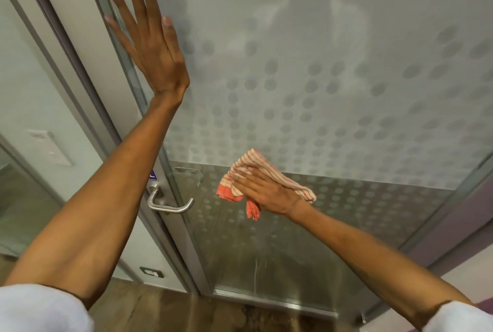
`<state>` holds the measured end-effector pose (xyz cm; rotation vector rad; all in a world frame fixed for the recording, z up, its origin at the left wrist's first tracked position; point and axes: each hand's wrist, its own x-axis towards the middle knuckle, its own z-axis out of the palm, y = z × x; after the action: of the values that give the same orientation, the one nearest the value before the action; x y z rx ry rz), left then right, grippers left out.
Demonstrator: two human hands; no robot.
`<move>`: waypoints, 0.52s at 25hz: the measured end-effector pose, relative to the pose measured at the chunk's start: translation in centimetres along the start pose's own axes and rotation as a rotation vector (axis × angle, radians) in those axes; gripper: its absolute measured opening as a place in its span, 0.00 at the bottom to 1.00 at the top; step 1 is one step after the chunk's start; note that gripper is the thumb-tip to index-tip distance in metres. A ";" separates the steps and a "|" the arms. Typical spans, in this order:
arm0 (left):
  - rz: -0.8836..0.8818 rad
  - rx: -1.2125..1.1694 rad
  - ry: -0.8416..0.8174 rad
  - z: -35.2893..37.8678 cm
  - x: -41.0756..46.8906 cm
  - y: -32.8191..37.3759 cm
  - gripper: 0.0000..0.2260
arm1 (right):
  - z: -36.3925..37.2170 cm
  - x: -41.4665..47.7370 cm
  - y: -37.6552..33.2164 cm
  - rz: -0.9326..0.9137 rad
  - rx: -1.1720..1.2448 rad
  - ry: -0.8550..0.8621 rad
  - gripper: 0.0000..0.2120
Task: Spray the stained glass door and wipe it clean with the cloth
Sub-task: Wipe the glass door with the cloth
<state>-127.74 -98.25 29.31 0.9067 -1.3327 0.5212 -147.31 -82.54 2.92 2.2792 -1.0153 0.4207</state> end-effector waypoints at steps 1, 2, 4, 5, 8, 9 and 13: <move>0.005 0.002 -0.005 -0.1 0.0 -0.1 0.32 | 1.1 -0.5 -0.9 -0.022 0.026 -0.040 0.20; 0.011 0.000 -0.014 -0.2 0.1 -0.2 0.35 | 2.1 -1.1 -1.8 -0.054 0.046 -0.081 0.21; 0.019 -0.017 -0.029 -0.2 0.1 -0.2 0.37 | 4.2 -2.6 -3.3 -0.179 0.020 -0.218 0.27; 0.020 -0.018 -0.031 -0.1 0.0 -0.2 0.37 | 5.2 -3.8 -4.0 -0.273 -0.005 -0.320 0.29; 0.031 0.010 -0.023 0.4 -0.4 -0.6 0.35 | 6.9 -6.2 -5.4 -0.389 -0.115 -0.576 0.33; 0.035 0.020 -0.020 0.6 -0.5 -0.9 0.34 | 7.4 -6.6 -5.5 -0.383 -0.124 -0.573 0.35; 0.050 0.026 -0.006 0.5 -0.3 -1.0 0.27 | 5.8 -6.5 -3.4 -0.355 -0.199 -0.265 0.25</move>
<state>-127.39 -99.17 28.74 0.8987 -1.3591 0.5764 -148.76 -80.80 -6.21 2.3061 -0.7122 -0.1278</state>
